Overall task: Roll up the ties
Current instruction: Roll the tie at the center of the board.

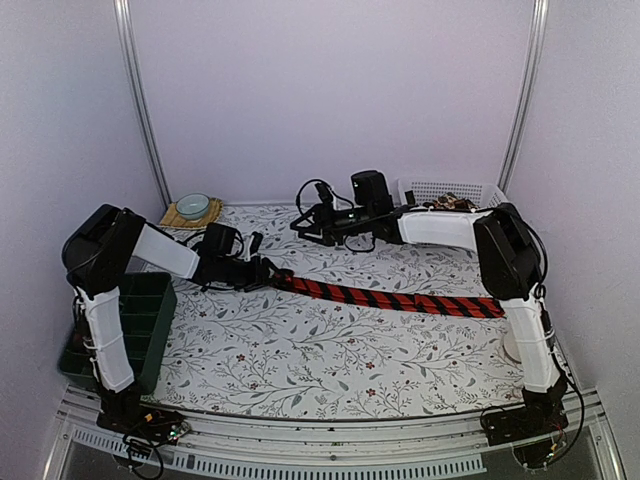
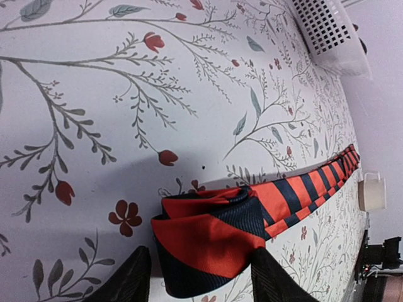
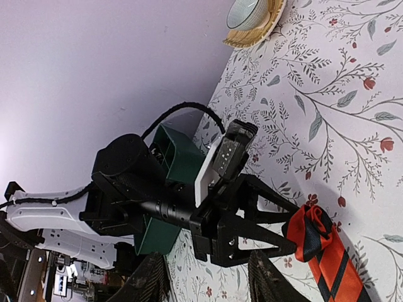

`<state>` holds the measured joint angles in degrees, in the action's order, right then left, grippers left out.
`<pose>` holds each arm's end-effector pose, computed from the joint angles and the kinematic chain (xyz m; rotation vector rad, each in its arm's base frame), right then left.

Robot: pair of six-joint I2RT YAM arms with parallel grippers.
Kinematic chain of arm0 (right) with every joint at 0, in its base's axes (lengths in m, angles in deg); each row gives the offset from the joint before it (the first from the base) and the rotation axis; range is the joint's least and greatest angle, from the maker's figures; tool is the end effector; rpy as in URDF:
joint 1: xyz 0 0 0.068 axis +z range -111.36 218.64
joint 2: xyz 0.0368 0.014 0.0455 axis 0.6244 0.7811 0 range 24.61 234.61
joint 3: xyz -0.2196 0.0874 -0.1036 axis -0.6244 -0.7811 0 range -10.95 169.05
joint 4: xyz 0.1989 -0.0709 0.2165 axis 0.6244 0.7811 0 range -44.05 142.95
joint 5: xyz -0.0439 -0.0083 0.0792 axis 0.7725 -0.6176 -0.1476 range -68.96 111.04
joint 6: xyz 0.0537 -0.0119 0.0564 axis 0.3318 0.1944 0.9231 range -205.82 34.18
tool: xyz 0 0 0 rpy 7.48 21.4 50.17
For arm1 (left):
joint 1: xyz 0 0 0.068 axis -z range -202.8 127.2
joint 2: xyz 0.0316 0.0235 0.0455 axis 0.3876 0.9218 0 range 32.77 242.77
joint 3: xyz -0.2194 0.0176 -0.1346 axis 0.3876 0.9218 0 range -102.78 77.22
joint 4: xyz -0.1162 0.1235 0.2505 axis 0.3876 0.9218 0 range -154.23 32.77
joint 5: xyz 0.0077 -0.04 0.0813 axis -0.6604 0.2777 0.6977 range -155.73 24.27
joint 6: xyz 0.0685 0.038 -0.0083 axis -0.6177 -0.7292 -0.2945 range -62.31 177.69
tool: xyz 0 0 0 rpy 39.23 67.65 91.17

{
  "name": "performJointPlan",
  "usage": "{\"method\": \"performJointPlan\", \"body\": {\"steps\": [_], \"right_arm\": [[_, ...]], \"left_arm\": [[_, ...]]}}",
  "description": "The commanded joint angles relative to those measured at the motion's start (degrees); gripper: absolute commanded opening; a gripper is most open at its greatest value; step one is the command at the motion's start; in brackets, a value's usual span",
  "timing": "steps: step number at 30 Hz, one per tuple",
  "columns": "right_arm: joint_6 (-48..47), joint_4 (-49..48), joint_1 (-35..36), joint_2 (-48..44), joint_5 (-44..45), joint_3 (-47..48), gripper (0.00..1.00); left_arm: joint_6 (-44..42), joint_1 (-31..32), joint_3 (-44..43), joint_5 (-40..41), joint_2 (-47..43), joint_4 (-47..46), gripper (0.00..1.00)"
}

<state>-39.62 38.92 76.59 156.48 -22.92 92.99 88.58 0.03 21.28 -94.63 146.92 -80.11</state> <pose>0.4312 0.3958 0.1729 -0.4423 2.1911 1.6391 0.3773 -0.1944 0.0373 0.1045 2.4301 -1.0380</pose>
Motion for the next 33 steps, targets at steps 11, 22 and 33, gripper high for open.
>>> {"method": "performJointPlan", "body": {"steps": [11, 22, 33], "right_arm": [[6.9, -0.9, 2.0, 15.5, 1.7, 7.1, 0.39], [10.8, -2.4, 2.2, 18.6, 0.9, 6.5, 0.36], [12.6, -2.8, 2.4, 21.2, 1.2, 6.8, 0.32]], "left_arm": [[-4.1, 1.9, -2.9, 4.5, 2.5, 8.0, 0.49], [-6.2, 3.0, -4.1, 7.5, 2.0, 11.2, 0.47], [-9.2, 3.0, -4.5, 8.2, -0.4, 12.2, 0.51]]}}
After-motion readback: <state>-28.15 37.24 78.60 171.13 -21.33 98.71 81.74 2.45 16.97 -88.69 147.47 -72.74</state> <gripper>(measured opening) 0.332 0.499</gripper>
